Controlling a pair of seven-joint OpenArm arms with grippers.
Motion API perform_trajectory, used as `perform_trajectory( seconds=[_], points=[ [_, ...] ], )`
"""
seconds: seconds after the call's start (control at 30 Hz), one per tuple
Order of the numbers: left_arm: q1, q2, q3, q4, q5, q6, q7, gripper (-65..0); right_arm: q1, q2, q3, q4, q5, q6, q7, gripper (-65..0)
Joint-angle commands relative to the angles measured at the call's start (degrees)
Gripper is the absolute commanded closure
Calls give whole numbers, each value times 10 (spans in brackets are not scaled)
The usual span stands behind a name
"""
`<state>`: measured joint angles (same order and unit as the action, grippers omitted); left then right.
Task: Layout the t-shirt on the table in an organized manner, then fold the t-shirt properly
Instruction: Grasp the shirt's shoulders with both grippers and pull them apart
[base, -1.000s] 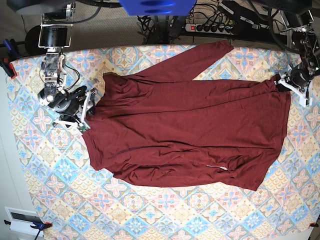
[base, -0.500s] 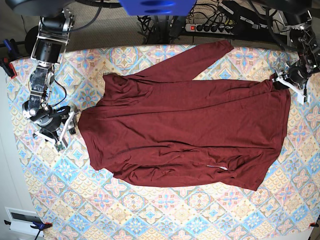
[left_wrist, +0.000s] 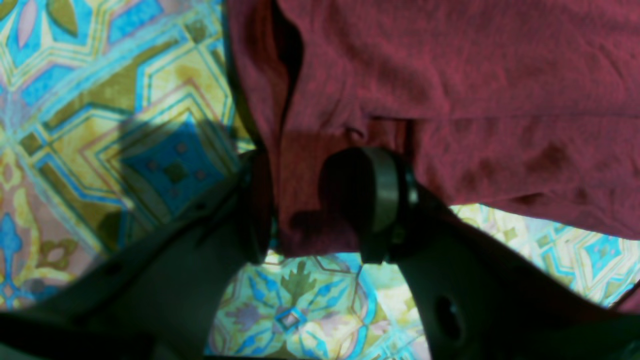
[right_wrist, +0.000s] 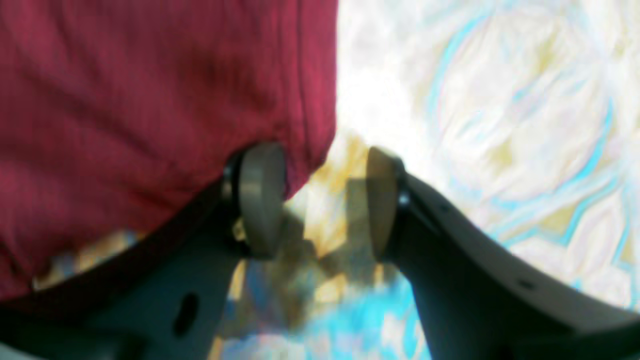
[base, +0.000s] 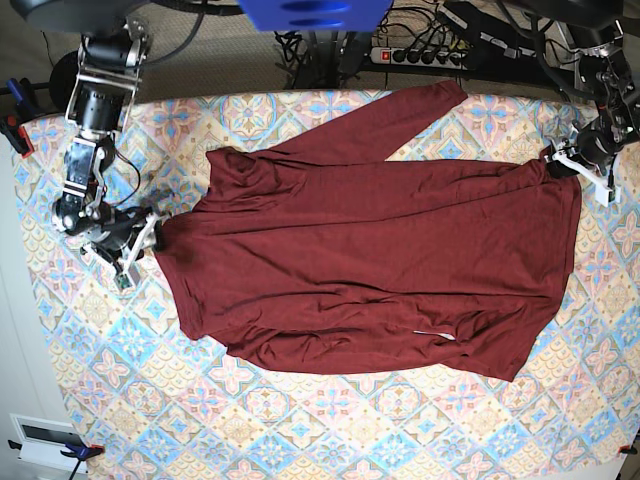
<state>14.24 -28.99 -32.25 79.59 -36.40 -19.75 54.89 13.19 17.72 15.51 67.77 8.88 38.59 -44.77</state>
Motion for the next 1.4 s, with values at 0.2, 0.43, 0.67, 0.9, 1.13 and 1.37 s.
perform_trajectory(
  seconds=[0.2,0.43,0.67,0.9,1.13,1.37],
  points=[
    [-3,-9,-3,7,-1,-2,0,-258,7,4,-1,-21,43,2,6,-257],
    [-3,-9,-3,7,-1,-2,0,-258,7,4,4,-56,44,2,6,-169],
    [-3,0,-3,7,-1,-2,-1,-258,6,4,63,-51,45,2,5,-8],
    [-3,14,-1,7,-1,-2,-1,-258,6,6,138,-52,45,2,4,0],
    [-5,41,1,8,-1,-3,-3,-258,21,40,169,-57,43,2,6,0],
    [-19,43,32,8,0,-3,-1,-258,75,58,169,-57,-3,0,31,0]
  ],
)
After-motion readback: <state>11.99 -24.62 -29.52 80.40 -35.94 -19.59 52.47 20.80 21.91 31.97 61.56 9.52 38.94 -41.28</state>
